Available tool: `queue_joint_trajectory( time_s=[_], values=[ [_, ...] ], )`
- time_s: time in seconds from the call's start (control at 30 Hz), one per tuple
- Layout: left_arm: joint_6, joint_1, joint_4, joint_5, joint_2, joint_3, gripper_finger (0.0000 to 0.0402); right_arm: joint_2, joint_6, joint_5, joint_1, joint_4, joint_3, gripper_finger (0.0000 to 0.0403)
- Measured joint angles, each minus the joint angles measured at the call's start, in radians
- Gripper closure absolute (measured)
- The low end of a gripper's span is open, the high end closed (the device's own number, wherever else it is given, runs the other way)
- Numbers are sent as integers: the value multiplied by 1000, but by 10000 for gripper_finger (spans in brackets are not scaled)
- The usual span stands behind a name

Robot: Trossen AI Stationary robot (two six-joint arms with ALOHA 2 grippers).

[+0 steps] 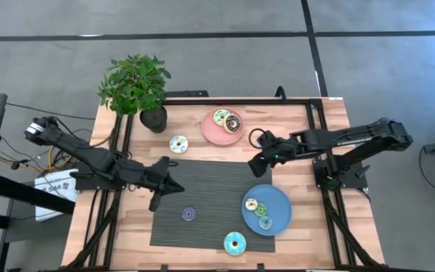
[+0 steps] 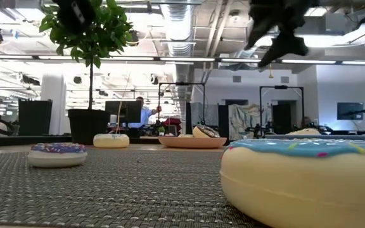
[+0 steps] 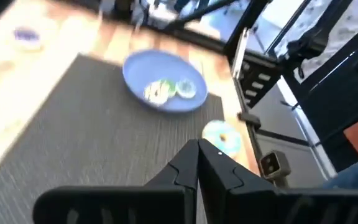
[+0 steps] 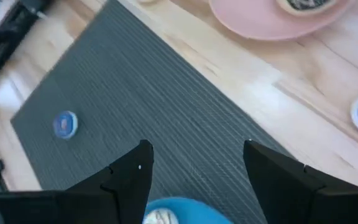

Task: Pick & Place donuts
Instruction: Put the large light blue donut on the pink plate

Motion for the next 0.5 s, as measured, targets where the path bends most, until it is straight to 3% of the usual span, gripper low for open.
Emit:
queue_joint_trajectory(
  time_s=[0.33, 0.5],
  values=[
    [25, 0, -64, -39, -46, -2, 401, 116, -94, -99, 13, 308, 3, 163],
    [19, 0, -70, -45, -45, -9, 401, 163, -107, -102, 40, 323, 2, 163]
  ],
)
